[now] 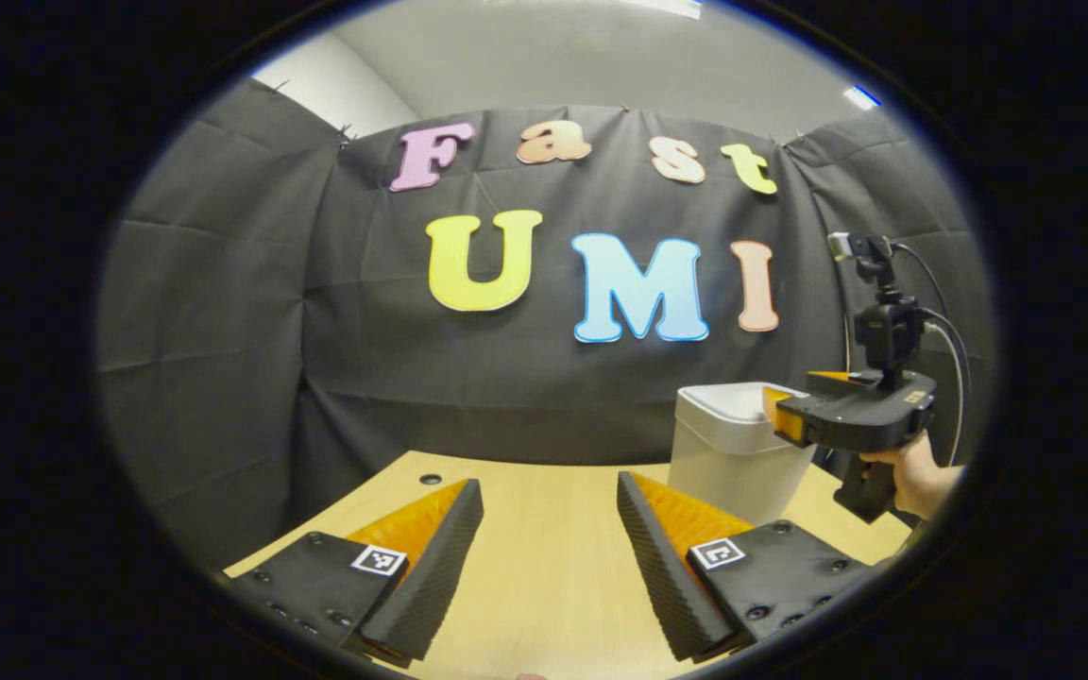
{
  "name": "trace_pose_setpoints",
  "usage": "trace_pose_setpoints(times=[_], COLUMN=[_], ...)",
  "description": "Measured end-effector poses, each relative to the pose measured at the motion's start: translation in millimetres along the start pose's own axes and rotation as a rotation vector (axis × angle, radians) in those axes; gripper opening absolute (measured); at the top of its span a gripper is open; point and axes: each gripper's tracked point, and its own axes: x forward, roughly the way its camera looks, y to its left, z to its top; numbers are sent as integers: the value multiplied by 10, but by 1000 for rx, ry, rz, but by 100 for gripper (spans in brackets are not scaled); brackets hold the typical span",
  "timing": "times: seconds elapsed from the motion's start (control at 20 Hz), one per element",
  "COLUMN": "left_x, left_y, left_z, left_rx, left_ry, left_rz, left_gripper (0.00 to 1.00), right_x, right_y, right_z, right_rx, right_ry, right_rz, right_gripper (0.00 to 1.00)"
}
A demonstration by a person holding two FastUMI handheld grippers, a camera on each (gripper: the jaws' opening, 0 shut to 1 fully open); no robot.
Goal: Press the lid of the desktop garbage bin to open it, pick up the crumpled paper on the desktop and throw it into the bin, then pick up the pop can on the desktop and drop it into the bin, and finally close the garbage bin lid.
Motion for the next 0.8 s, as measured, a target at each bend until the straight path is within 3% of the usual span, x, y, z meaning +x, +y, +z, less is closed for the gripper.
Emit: trace_pose_setpoints(times=[0.8], left_x=[224], left_y=[-421], left_z=[42], left_rx=[40], left_ry=[-45], left_rz=[-173], left_gripper=[96], right_x=[-1004], right_y=[308], right_z=[323], right_rx=[98], right_ry=[-51], right_rz=[-8], right_gripper=[94])
